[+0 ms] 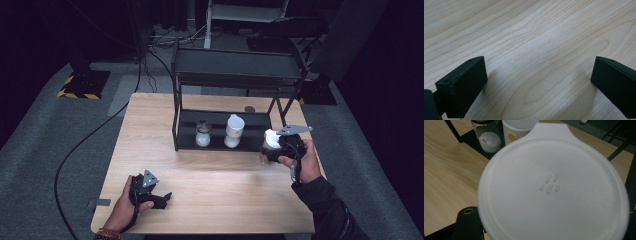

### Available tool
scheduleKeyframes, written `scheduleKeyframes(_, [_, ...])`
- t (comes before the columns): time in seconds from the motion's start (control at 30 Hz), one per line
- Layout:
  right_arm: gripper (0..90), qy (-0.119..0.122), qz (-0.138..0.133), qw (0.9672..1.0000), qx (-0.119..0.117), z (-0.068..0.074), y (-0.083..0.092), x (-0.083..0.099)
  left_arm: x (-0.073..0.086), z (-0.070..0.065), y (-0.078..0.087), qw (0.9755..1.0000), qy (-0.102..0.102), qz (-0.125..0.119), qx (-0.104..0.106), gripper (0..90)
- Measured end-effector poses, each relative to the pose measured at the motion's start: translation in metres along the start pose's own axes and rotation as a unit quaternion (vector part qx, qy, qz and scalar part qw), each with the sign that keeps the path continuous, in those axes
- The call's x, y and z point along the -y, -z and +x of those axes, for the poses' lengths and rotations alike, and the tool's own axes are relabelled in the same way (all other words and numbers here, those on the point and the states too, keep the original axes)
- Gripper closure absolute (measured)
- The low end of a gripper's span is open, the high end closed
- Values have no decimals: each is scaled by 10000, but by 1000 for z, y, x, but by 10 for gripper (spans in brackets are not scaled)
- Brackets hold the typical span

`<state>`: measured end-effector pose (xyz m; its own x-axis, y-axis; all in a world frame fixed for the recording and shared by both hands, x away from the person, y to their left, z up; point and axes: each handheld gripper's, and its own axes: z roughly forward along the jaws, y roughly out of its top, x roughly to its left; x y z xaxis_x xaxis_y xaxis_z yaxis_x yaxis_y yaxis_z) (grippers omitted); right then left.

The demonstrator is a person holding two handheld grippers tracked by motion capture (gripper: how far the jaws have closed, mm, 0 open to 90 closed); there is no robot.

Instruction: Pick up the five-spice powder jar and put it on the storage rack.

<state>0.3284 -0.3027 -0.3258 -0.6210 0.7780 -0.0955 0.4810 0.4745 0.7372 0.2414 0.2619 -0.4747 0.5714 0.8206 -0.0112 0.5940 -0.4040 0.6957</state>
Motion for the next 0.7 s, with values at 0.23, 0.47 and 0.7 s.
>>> scheduleKeyframes(0.23, [302, -115, -20, 9999, 57, 0, -13, -12, 0, 0, 0, 10000, 1, -1, -3, 5])
scheduleKeyframes(0.47, [302, -148, 7, 9998, 155, 3, -27, -23, 0, 0, 0, 10000, 1, 0, -2, 5])
scheduleKeyframes(0.7, [302, -205, 8, 9992, 334, 4, -34, -32, 0, 0, 0, 10000, 0, 1, -4, 5])
